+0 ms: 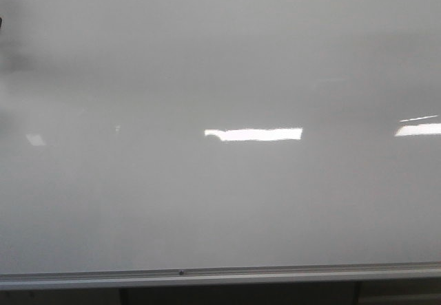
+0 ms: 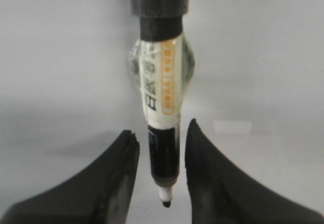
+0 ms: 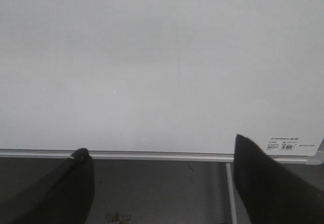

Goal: Write number 1 on whiteboard

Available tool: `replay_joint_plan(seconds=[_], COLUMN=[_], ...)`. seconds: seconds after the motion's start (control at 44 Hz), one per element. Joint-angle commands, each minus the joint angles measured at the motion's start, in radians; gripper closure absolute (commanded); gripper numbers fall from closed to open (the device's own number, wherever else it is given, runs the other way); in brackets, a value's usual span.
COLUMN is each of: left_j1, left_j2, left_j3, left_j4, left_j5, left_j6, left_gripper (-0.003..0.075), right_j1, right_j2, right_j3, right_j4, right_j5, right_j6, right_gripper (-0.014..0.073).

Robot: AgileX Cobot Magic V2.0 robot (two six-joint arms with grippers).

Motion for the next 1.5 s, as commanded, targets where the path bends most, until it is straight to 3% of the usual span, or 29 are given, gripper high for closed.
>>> replay_joint_plan(seconds=[0.0, 0.159, 0.41, 0.546, 0.66, 0.865, 1.047, 1.251, 1.388, 1.479], left_j1=[0.0, 0.0, 0.0, 0.0, 0.0, -0.065, -0.171, -0.337, -0.484, -0.584], left_j2=[-0.032, -0.032, -0.032, -0.047, -0.097, -0.255, -0.361, -0.402, -0.402, -0.396], left_j3=[-0.035, -0.037, -0.037, -0.037, -0.037, -0.043, -0.088, -0.172, -0.197, -0.2], left_j4=[-0.009, -0.009, -0.007, 0.017, 0.043, 0.038, -0.02, -0.158, -0.163, -0.163], left_j5=[-0.076, -0.061, -0.038, -0.004, 0.081, 0.361, 0.596, 0.798, 0.827, 0.821], left_j6=[-0.006, -0.006, -0.003, 0.001, 0.02, 0.244, 0.399, 0.558, 0.605, 0.624], left_gripper=[0.0515, 0.0538, 0.0713, 0.0739, 0.0739, 0.0739, 0.0739, 0.0739, 0.0739, 0.0739], right_j1=[-0.004, -0.004, -0.004, -0.004, -0.004, 0.028, 0.1, 0.166, 0.197, 0.232], right_j2=[0.002, 0.002, 0.002, 0.002, 0.002, 0.004, 0.033, 0.091, 0.139, 0.164], right_j3=[-0.026, -0.026, -0.026, -0.026, -0.027, -0.058, -0.147, -0.261, -0.338, -0.366], right_j4=[-0.004, -0.004, -0.004, -0.004, -0.004, 0.049, 0.146, 0.331, 0.461, 0.541], right_j5=[-0.074, -0.076, -0.076, -0.078, -0.077, -0.02, 0.1, 0.254, 0.355, 0.379], right_j6=[0.001, 0.001, 0.001, 0.001, 0.001, -0.041, -0.18, -0.435, -0.626, -0.821], right_gripper=[0.0004, 0.0004, 0.0004, 0.0004, 0.0004, 0.0004, 0.0004, 0.0004, 0.0004, 0.0004])
